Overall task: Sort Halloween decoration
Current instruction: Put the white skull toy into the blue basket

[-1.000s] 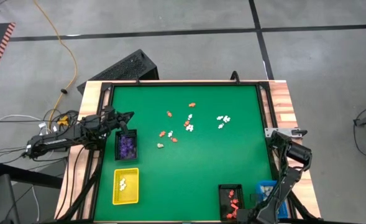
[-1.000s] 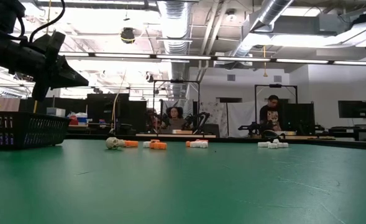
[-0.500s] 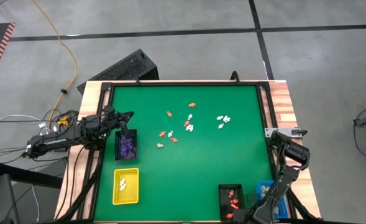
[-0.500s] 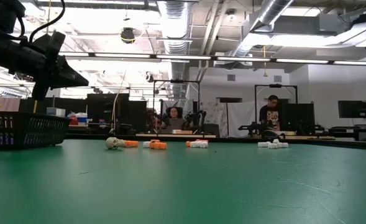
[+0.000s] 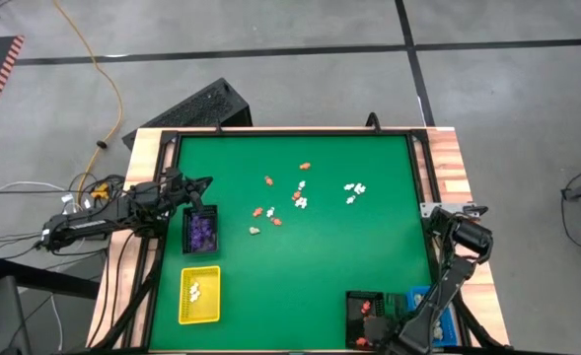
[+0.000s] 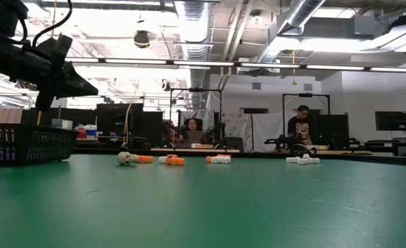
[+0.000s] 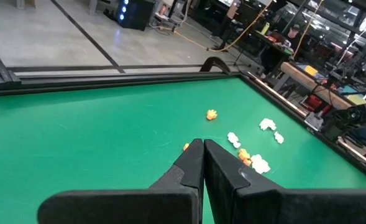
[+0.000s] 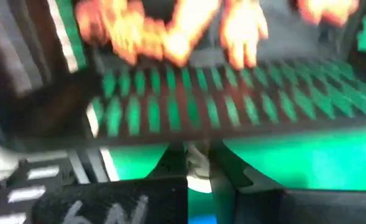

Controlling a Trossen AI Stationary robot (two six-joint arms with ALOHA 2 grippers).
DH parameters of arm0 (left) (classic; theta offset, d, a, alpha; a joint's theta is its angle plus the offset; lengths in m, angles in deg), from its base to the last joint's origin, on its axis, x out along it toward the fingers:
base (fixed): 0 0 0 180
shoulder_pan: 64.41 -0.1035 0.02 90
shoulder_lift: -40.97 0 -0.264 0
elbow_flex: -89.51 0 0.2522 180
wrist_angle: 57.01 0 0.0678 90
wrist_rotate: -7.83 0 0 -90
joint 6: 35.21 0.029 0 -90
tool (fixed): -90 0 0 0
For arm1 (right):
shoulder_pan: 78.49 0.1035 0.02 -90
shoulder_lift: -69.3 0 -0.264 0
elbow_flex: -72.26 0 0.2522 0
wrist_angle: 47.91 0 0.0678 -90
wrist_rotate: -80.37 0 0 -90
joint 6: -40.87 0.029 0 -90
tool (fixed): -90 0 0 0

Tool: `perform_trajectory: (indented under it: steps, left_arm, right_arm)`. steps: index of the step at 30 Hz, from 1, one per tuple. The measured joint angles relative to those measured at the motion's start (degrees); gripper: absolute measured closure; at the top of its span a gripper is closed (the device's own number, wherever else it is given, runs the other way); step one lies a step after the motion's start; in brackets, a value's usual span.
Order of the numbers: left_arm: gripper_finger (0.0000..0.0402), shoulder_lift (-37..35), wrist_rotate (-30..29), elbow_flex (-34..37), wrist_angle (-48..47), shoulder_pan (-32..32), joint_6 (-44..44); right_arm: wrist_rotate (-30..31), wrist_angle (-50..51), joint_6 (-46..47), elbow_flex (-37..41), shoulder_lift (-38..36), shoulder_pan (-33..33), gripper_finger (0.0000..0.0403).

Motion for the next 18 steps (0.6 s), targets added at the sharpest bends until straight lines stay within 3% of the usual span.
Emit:
perform_trajectory:
  steps: [18]
  left_arm:
    - [0.0401,0.0,0.1,0.0,0.0,0.0,0.0]
  right_arm:
    - [1.9,16.8,6.7,-0.1,-10.7,1.2,0.0359]
